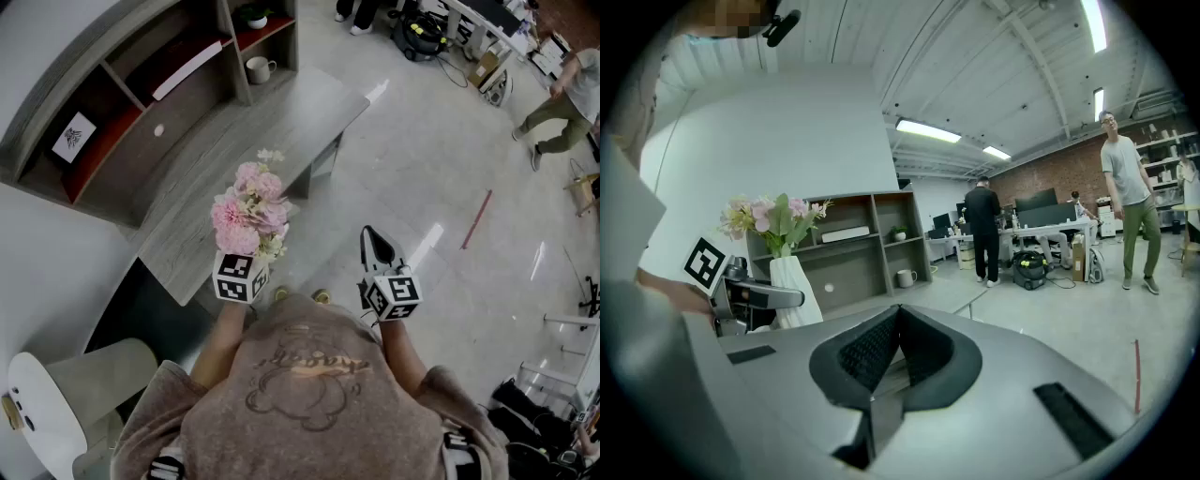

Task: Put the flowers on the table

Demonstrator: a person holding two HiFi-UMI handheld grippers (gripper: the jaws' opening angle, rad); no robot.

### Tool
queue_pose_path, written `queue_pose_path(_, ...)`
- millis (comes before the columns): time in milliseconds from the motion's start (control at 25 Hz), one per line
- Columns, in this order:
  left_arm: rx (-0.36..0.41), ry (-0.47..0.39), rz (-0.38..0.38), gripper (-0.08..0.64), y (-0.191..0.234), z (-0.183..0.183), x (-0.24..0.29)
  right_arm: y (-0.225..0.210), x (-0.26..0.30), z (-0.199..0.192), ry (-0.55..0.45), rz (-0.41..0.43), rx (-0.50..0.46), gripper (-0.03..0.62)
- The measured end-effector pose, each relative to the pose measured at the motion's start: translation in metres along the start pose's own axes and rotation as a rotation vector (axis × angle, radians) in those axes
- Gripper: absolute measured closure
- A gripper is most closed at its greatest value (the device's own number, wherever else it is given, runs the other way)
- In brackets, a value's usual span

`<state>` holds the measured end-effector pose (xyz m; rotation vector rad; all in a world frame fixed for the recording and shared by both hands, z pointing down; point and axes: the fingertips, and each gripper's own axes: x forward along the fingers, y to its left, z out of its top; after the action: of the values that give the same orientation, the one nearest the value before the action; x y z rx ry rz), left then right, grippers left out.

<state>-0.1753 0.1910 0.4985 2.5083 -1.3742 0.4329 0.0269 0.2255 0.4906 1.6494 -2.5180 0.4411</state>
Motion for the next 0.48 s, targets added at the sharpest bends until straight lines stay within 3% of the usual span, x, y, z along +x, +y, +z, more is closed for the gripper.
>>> queue_pose_path(480,0.010,-0.011,0.010,0.206,-0.010,0.006,0.011,-0.012,-0.004,0.004,-0.009,0.018,0.004,0.604)
